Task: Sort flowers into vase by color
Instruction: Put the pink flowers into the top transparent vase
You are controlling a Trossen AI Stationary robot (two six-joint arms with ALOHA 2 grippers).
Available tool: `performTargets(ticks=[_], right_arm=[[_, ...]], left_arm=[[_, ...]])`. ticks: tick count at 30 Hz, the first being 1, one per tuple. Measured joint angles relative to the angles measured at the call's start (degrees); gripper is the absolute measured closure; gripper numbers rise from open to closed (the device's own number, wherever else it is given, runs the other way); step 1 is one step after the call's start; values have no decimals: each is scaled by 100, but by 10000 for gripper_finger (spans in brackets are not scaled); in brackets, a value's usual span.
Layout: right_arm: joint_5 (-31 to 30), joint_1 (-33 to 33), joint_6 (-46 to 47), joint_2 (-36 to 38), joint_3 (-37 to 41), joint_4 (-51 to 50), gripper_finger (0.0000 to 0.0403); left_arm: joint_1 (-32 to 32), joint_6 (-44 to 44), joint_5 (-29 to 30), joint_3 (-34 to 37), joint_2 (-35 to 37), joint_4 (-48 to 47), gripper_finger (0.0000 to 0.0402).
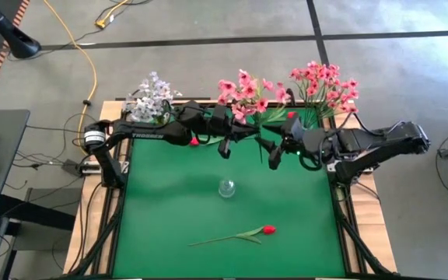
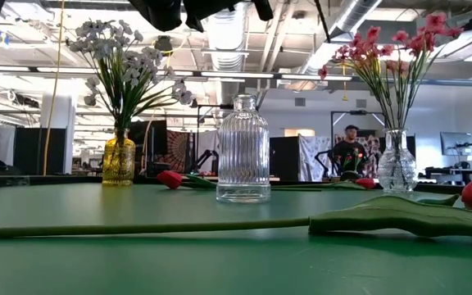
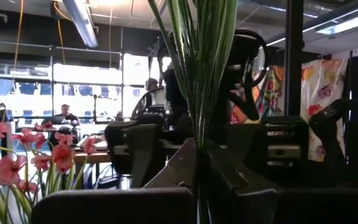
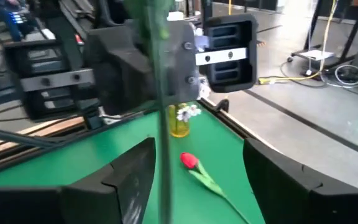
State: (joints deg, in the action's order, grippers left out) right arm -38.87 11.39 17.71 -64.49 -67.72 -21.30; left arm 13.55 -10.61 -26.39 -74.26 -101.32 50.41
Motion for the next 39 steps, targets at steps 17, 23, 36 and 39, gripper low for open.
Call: performTargets(ticks=[17,23,36,39], right_arm=[[622,-329,-59,-44,0,2,293],[616,-329,-189,-48,0,-30,381],[-466,-165,48,228,0,-958,380],[-925,-63,300,412,139,-1247,380]], left_arm=[[1,39,225,0,8,-22,401],[1,-44,454,2,14,-186,392],[364,-611,-289,17,207,-1003,235],[584,-759,-496,19,376,-1590,215]])
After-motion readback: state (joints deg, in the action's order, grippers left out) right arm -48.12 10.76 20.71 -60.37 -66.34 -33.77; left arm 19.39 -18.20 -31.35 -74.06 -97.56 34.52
